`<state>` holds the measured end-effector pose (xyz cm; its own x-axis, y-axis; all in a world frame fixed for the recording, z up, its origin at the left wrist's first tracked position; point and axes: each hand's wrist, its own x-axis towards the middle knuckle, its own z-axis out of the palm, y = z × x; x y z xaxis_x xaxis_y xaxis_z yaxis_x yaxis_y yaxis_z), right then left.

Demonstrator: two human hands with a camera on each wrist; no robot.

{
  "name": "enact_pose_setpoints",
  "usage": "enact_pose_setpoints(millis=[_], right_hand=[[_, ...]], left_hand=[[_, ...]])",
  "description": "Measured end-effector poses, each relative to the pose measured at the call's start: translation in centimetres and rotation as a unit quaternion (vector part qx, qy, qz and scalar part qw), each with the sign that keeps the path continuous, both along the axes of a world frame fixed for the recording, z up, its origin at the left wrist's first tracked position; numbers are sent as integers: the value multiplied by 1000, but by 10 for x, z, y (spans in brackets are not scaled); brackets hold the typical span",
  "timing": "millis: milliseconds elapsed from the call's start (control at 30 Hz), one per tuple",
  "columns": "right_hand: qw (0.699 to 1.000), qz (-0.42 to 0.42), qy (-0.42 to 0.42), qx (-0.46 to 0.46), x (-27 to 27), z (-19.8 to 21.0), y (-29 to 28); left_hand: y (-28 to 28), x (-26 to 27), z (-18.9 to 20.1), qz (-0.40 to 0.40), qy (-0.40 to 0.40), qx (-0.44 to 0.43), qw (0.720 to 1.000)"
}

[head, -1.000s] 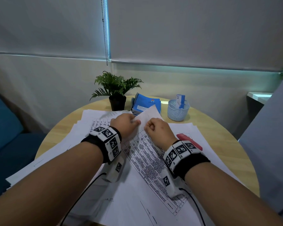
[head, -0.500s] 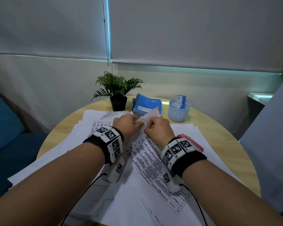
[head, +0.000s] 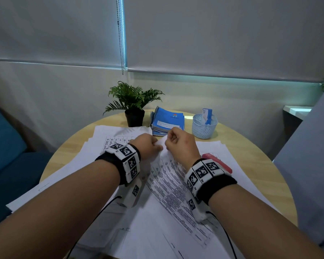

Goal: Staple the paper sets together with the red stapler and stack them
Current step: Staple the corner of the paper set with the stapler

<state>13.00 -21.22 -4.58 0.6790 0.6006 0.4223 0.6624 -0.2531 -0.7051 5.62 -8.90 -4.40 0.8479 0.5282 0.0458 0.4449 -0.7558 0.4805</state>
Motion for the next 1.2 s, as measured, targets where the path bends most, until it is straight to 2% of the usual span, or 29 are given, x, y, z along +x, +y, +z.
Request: enact_pose_setpoints(millis=[133,200,367,533,667,833,1033,1200], right_hand=[[997,-39,61,7,12,6,-2],[997,-39,57,18,16,7,-9],[998,-22,60,8,24,15,-35],[996,-60,65,-9,48,25,-76],[993,-113,27,-29,74,27,-125],[979,-197,45,-24,107,11,-191],[960,-262,90,-35,132,-9,-268],[940,-320,77,-89,157,-46,-318]], left_hand=[[4,0,-5,33,-9,-18,999],[10,-3,-2,29,-7,-23,999],[8,-5,-1,-10,103,39,994],[5,-1,-16,-26,211,31,977],[11,7,-24,-38,242,50,968],[19,15,-28,-29,283,78,956],[24,17,-32,-27,286,88,954],[28,18,-35,-26,277,74,958]])
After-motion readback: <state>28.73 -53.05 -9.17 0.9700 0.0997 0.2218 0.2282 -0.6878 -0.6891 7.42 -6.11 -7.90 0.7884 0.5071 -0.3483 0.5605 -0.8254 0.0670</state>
